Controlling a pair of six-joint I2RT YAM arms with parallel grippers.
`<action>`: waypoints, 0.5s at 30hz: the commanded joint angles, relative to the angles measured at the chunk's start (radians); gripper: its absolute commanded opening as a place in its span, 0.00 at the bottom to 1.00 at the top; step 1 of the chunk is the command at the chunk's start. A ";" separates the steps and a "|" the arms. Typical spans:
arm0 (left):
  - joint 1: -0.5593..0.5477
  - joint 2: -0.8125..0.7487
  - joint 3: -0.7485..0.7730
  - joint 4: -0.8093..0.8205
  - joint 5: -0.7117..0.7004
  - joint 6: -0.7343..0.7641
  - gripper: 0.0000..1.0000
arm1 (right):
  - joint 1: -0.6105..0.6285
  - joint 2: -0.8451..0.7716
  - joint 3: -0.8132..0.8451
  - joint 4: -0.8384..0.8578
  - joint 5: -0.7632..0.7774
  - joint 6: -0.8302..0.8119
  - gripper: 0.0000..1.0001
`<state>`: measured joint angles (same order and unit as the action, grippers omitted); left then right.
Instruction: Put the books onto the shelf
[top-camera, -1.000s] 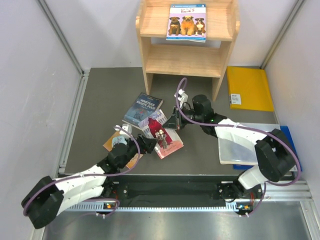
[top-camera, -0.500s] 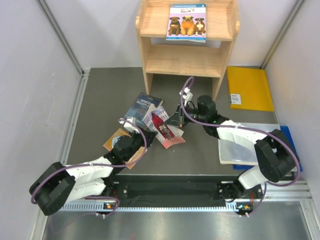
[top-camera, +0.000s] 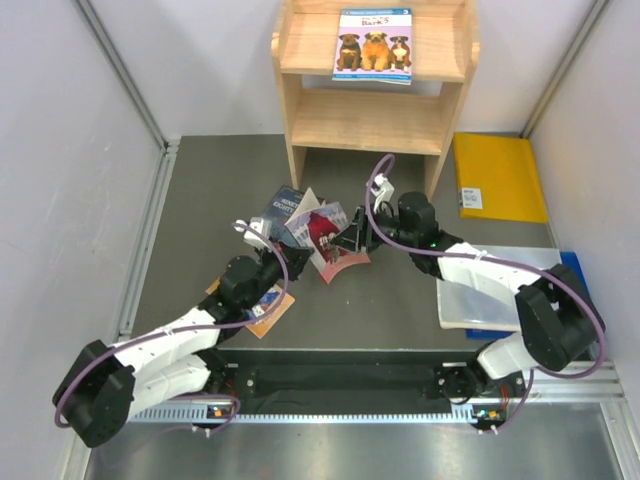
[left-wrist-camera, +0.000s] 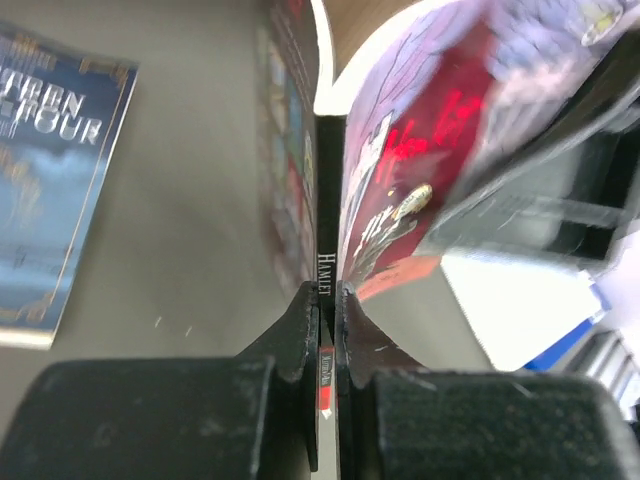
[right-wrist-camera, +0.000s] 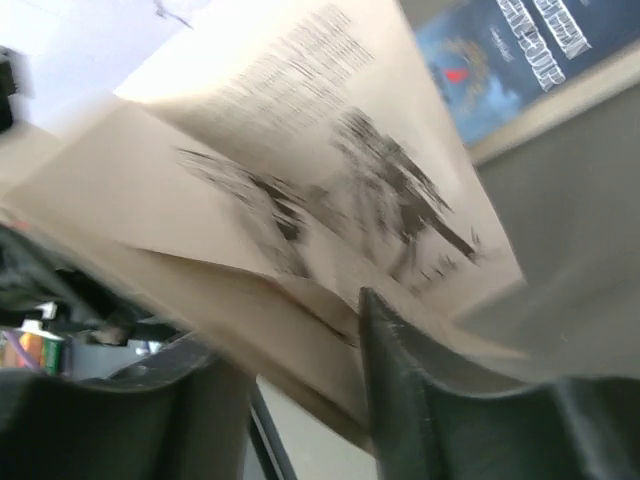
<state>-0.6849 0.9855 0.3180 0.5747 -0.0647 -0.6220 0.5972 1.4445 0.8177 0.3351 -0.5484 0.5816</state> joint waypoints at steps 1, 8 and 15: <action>0.018 -0.067 0.107 0.143 0.009 0.013 0.00 | -0.002 -0.048 -0.060 -0.090 0.120 -0.014 0.60; 0.045 -0.039 0.180 0.143 0.043 0.027 0.00 | -0.010 -0.304 -0.147 -0.242 0.383 -0.008 1.00; 0.051 0.018 0.210 0.203 0.094 -0.007 0.00 | -0.034 -0.561 -0.362 -0.055 0.438 0.176 0.99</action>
<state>-0.6407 0.9806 0.4835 0.6655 -0.0257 -0.6071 0.5850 0.9897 0.5575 0.1440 -0.1783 0.6350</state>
